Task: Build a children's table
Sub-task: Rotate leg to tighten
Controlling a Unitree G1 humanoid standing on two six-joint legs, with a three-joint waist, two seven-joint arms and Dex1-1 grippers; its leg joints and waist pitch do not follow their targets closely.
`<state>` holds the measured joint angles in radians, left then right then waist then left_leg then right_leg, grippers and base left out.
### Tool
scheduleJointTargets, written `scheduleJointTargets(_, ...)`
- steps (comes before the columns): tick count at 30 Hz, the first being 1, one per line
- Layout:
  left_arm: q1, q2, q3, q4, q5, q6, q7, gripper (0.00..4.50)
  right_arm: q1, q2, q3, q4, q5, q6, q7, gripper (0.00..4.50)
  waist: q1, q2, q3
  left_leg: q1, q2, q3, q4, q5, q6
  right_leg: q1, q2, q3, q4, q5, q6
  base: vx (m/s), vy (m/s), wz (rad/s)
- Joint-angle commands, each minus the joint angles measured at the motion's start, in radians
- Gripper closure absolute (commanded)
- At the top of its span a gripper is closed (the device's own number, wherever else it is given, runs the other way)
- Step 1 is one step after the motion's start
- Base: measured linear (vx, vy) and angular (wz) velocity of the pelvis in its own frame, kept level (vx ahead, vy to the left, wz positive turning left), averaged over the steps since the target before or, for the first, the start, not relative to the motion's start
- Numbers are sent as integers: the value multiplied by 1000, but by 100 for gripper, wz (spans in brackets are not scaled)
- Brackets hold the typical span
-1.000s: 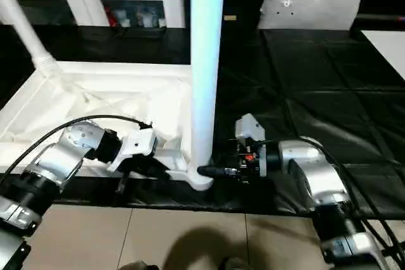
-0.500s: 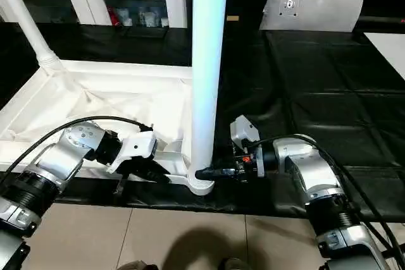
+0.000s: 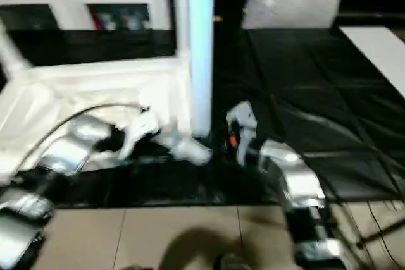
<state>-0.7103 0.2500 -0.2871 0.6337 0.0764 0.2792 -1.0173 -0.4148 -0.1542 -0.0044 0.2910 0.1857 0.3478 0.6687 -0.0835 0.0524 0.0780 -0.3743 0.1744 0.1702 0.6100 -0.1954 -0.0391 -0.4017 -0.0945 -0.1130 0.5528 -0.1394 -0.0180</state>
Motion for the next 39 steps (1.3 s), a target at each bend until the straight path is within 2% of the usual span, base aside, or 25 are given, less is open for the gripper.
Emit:
scheduleJointTargets(1,-72,-155,28,7,-42,-3,183,450,-48,143,38,63,-12,35,-208,254,-18,-2,-57,5,34,-38,-81,-409,14,44,-58,19,-95,-607,-88,0,0,0)
scheduleJointTargets(3,-86,-189,49,24,-41,-10,262,450,-61,172,28,85,-30,24,-280,254,-36,0,-64,5,36,-39,-81,-380,26,45,-59,21,-92,-534,-120,0,0,0)
scheduleJointTargets(4,-95,-214,64,34,-40,-19,313,450,-72,190,20,103,-51,16,-341,254,-41,2,-69,-8,38,-36,-81,-318,52,52,-60,27,-82,-431,-148,0,0,0)
scheduleJointTargets(5,-99,-240,74,39,-30,-34,362,450,-77,219,-7,114,-25,5,-353,254,-48,-2,-68,-16,39,-34,-82,-279,78,56,-58,29,-74,-356,-176,0,0,0)
scheduleJointTargets(6,-100,-248,74,41,-23,-44,375,450,-76,224,-10,114,-32,-5,-364,219,-52,-3,-70,-15,36,-28,-77,-255,107,57,-60,30,-73,-325,-188,0,0,0)
scheduleJointTargets(7,-99,-249,71,41,-19,-44,374,450,-74,224,-11,112,-35,-12,-366,184,-45,-5,-73,-11,33,-22,-72,-214,132,58,-61,31,-72,-295,-198,0,0,0)
scheduleJointTargets(8,-97,-250,69,40,-16,-44,373,450,-72,225,-12,110,-38,-17,-367,184,-45,-5,-73,-11,33,-22,-72,-214,132,58,-61,31,-72,-295,-198,51,-19,6)
scheduleJointTargets(9,-87,-239,57,32,-5,-43,351,450,-58,213,-8,97,-55,-21,-363,184,-43,-3,-73,-18,33,-21,-71,-169,164,64,-60,30,-67,-270,-204,0,0,0)
scheduleJointTargets(11,-79,-223,46,32,5,-45,335,450,-46,205,-17,85,-53,-18,-356,150,-39,-4,-73,-16,34,-21,-70,-154,176,64,-59,29,-67,-266,-200,0,0,0)
scheduleJointTargets(12,-75,-210,38,34,11,-52,324,450,-37,196,-19,77,-54,-25,-348,140,-35,0,-72,-15,37,-22,-70,-134,183,64,-59,29,-63,-253,-205,0,0,0)
scheduleJointTargets(14,-62,-178,22,29,18,-61,291,450,-14,154,-8,58,-63,-53,-314,138,-33,0,-72,-15,39,-23,-71,-134,187,65,-58,29,-63,-252,-205,0,0,0)
scheduleJointTargets(15,-52,-156,11,21,21,-68,264,450,1,127,-3,44,-64,-66,-285,133,-24,2,-73,-13,42,-25,-71,-139,186,67,-57,29,-61,-247,-205,0,0,0)
scheduleJointTargets(16,-48,-145,6,17,23,-72,251,450,8,114,0,39,-65,-73,-272,105,-24,2,-73,-13,42,-25,-71,-139,186,67,-57,29,-61,-247,-205,0,0,0)
scheduleJointTargets(17,-42,-135,1,11,24,-78,237,450,15,101,-1,31,-62,-80,-253,97,-24,2,-72,-12,45,-24,-73,-143,185,66,-57,31,-58,-231,-218,0,0,0)
scheduleJointTargets(21,-1,-65,-17,-18,25,-107,135,450,63,-6,6,-23,-43,-117,-106,61,-21,3,-69,-11,48,-24,-77,-185,173,67,-57,33,-60,-260,-219,0,0,0)
scheduleJointTargets(22,10,-44,-24,-21,24,-127,98,450,73,-45,17,-37,-41,-126,-48,52,-17,6,-70,-8,48,-24,-76,-192,167,66,-57,34,-61,-264,-221,0,0,0)
scheduleJointTargets(24,27,-5,-41,-28,18,-166,29,450,86,-113,41,-53,-40,-152,53,41,-12,3,-70,-8,49,-25,-77,-205,164,68,-58,34,-59,-263,-222,0,0,0)
scheduleJointTargets(27,46,31,-58,-39,5,-227,-43,450,95,-168,58,-62,-27,-176,148,41,-9,2,-71,-8,51,-24,-77,-206,168,67,-59,38,-57,-259,-225,0,0,0)
scheduleJointTargets(29,64,61,-63,-74,-29,-236,-133,450,96,-207,63,-77,22,-178,262,41,-5,-2,-73,-6,51,-22,-76,-198,173,68,-60,40,-55,-251,-232,0,0,0)
scheduleJointTargets(34,69,112,-92,-94,-36,-280,-247,450,75,-257,92,-59,56,-206,428,41,32,1,-74,2,59,-19,-76,-162,175,60,-59,45,-47,-219,-246,0,0,0)
scheduleJointTargets(35,69,115,-94,-95,-36,-282,-256,450,72,-261,96,-57,60,-205,443,57,35,-7,-75,1,60,-18,-77,-161,173,61,-58,45,-46,-221,-247,0,0,0)
scheduleJointTargets(36,69,131,-109,-101,-35,-293,-295,450,58,-276,111,-49,79,-198,497,75,48,-6,-76,2,60,-17,-76,-166,163,61,-60,46,-42,-234,-250,0,0,0)
scheduleJointTargets(37,69,133,-111,-103,-35,-294,-300,450,56,-278,113,-47,80,-197,503,75,50,-5,-75,2,61,-17,-77,-168,159,60,-60,47,-42,-242,-247,0,0,0)
scheduleJointTargets(38,71,141,-121,-109,-34,-298,-318,450,49,-284,121,-40,83,-193,524,75,51,-11,-75,2,60,-15,-77,-172,155,59,-59,47,-44,-252,-244,0,0,0)
scheduleJointTargets(39,76,154,-133,-122,-34,-315,-348,450,36,-294,135,-26,78,-194,558,95,58,-11,-75,4,61,-14,-78,-181,145,58,-61,50,-44,-272,-239,0,0,0)
